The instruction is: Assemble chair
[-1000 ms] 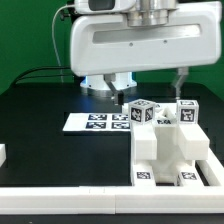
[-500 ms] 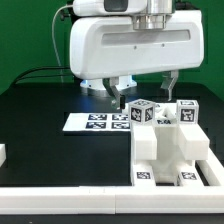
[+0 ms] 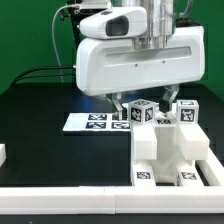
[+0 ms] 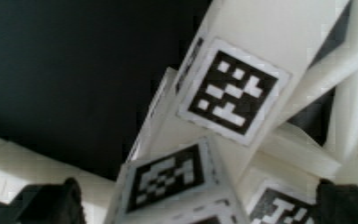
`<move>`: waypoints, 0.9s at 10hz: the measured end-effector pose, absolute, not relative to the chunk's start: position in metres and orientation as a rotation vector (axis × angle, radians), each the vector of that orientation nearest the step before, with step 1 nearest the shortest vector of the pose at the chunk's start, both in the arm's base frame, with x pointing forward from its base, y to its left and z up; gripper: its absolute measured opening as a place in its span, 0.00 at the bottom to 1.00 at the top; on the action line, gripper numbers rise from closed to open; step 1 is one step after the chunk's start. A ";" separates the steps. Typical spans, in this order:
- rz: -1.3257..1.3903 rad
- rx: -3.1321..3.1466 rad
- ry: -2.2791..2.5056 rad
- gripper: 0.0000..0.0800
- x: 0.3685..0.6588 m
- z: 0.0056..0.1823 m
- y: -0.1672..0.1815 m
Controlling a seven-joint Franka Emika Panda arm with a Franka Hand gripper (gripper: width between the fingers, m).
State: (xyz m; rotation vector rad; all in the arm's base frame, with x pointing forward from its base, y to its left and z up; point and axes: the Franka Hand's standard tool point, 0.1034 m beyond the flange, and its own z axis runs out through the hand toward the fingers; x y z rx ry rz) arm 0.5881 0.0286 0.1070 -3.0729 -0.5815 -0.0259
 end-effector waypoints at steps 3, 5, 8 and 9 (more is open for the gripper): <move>-0.025 -3.091 -0.460 0.55 0.588 0.106 0.026; -0.022 -3.112 -0.269 0.33 0.588 0.106 0.026; -0.036 -3.113 0.262 0.33 0.589 0.107 0.031; -0.046 -3.076 0.533 0.33 0.589 0.106 0.035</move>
Offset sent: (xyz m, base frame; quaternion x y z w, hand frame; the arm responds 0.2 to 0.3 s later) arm 0.0000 0.0000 0.0000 0.0000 0.0000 0.1938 0.9810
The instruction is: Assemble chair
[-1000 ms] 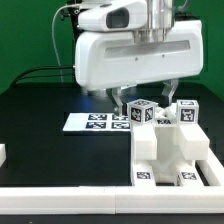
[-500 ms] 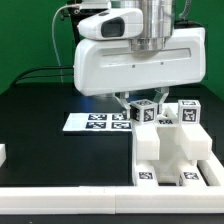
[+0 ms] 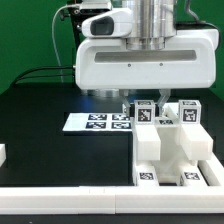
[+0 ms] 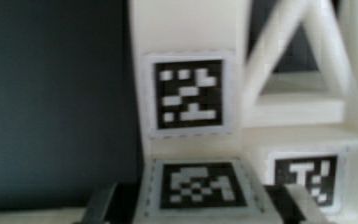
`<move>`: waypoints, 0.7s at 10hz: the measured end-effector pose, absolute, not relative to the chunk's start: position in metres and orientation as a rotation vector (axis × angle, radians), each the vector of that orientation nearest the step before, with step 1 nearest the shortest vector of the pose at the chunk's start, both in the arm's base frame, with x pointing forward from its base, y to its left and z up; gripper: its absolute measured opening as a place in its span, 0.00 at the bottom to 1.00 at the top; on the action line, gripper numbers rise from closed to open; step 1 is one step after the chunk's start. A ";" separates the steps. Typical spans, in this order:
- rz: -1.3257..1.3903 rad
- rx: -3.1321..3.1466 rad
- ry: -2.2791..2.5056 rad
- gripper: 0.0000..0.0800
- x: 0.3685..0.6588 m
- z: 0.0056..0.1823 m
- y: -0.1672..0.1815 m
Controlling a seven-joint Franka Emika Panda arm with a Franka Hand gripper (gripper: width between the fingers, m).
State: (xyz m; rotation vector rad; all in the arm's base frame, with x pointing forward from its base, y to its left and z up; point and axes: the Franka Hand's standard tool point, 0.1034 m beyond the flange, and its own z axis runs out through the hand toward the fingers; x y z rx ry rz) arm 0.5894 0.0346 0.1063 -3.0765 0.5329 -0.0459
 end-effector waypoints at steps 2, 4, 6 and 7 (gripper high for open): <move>-0.044 -2.913 1.067 0.33 0.590 0.106 0.036; -0.033 -2.753 1.395 0.33 0.591 0.106 0.038; -0.028 -2.674 1.534 0.33 0.591 0.106 0.038; -0.023 -2.604 1.643 0.33 0.591 0.107 0.038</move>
Offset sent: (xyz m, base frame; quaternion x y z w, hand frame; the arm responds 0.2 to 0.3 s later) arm 0.0011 0.0065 -0.0067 0.0163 -0.0138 0.2433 0.9697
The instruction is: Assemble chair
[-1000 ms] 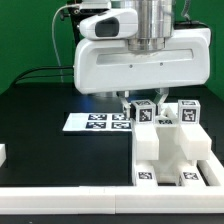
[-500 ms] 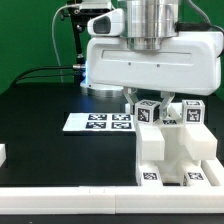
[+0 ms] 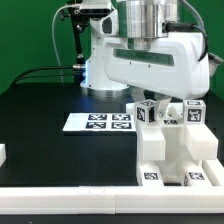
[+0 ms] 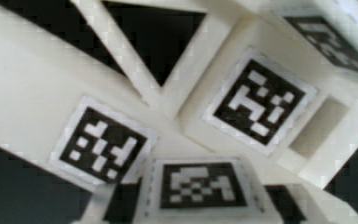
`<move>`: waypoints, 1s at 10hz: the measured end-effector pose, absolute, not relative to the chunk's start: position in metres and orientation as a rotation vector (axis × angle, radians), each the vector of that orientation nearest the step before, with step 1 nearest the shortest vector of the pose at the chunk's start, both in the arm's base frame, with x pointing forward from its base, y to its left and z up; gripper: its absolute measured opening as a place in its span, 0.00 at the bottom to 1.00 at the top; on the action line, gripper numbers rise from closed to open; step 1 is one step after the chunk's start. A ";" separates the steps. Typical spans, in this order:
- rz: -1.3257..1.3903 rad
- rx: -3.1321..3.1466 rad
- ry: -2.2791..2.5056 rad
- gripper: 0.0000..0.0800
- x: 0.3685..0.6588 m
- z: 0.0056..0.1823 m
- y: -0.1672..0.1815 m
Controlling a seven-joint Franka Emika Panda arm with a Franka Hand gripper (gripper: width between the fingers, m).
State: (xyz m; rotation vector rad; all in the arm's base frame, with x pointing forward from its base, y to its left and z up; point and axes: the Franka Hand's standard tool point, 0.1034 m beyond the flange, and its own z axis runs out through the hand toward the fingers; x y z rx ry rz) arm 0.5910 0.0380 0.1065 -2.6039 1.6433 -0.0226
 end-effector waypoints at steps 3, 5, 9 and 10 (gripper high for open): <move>0.033 -2.182 2.111 0.33 0.592 0.106 0.040; 0.051 -1.929 2.319 0.33 0.593 0.106 0.041; 0.079 -1.753 2.464 0.33 0.591 0.107 0.047; 0.078 -1.765 2.459 0.33 0.590 0.105 0.047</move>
Offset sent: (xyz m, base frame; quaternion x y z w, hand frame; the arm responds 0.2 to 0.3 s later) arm 0.0060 -0.0015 -0.0013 0.0201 -0.0109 0.3611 0.9323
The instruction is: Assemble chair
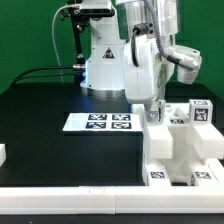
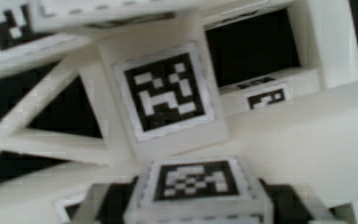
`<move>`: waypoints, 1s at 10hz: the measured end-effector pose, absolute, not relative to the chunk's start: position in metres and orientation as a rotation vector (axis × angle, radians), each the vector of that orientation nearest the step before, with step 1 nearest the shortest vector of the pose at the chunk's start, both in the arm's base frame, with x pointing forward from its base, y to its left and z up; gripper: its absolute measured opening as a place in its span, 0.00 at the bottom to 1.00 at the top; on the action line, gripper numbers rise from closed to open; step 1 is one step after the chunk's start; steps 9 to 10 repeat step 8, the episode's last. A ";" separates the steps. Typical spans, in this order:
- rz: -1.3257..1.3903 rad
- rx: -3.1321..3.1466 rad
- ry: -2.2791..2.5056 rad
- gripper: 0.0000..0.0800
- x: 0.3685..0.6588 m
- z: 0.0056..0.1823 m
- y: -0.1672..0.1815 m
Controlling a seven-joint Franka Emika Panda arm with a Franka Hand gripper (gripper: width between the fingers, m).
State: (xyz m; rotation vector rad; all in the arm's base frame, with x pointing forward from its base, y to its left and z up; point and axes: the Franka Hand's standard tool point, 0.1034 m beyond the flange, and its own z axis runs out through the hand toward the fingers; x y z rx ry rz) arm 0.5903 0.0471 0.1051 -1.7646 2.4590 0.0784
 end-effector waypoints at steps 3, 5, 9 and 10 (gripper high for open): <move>0.077 -1.788 2.435 0.73 0.591 0.108 0.051; 0.065 -1.817 2.362 0.79 0.597 0.132 0.053; 0.079 -1.809 2.340 0.81 0.606 0.151 0.050; 0.079 -1.809 2.340 0.81 0.606 0.151 0.050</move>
Offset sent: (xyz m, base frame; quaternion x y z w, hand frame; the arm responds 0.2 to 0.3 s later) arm -0.0100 0.0038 0.0260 0.0152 -0.0167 -0.0324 0.9992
